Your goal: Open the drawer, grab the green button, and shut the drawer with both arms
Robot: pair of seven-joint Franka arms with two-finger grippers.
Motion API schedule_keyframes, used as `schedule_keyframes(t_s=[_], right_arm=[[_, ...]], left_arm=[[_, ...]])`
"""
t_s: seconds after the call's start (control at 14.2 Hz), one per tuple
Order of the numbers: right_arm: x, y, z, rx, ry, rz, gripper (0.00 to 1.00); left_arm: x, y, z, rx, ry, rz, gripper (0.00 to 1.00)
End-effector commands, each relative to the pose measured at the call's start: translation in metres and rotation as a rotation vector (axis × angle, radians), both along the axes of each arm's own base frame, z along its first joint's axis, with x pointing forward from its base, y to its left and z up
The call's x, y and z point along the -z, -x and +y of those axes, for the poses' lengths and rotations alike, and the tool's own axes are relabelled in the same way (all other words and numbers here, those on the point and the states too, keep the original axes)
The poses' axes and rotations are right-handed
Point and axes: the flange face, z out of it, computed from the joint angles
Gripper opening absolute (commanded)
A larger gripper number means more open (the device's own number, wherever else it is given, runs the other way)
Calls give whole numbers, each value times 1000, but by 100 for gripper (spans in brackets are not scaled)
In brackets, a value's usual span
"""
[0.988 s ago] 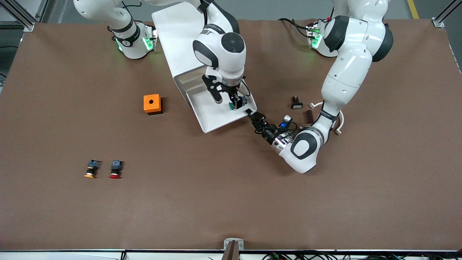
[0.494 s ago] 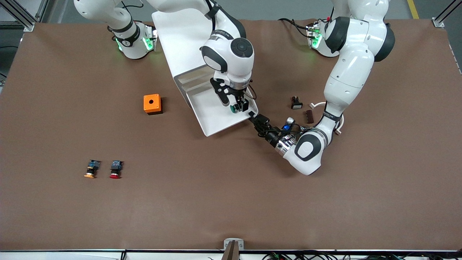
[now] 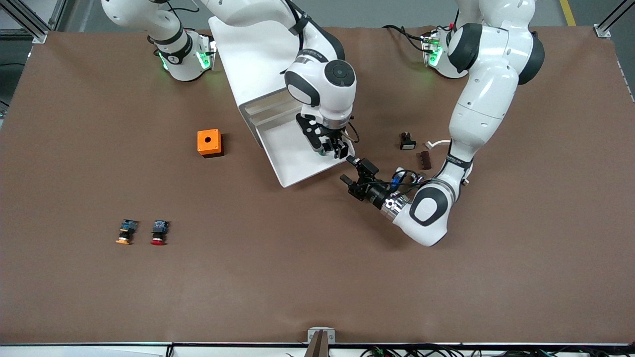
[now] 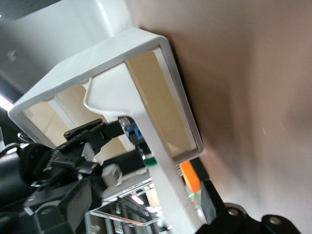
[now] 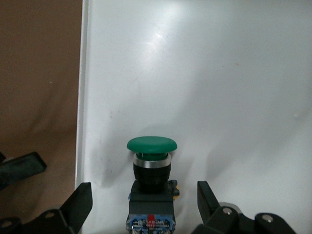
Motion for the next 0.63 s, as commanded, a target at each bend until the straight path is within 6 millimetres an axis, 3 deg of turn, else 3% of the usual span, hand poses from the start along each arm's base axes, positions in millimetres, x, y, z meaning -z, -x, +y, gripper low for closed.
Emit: schedule_keyframes(t_s=[0.0, 0.14, 0.56], right_arm=[[6, 1, 7, 32, 12, -19, 94], [6, 1, 8, 33, 7, -20, 90], [5, 6, 16, 25, -27, -30, 59]], left_arm=[[-17, -18, 19, 5, 94, -193, 99], [-30, -31, 26, 63, 170, -377, 99], [-60, -52, 43, 251, 280, -818, 99]])
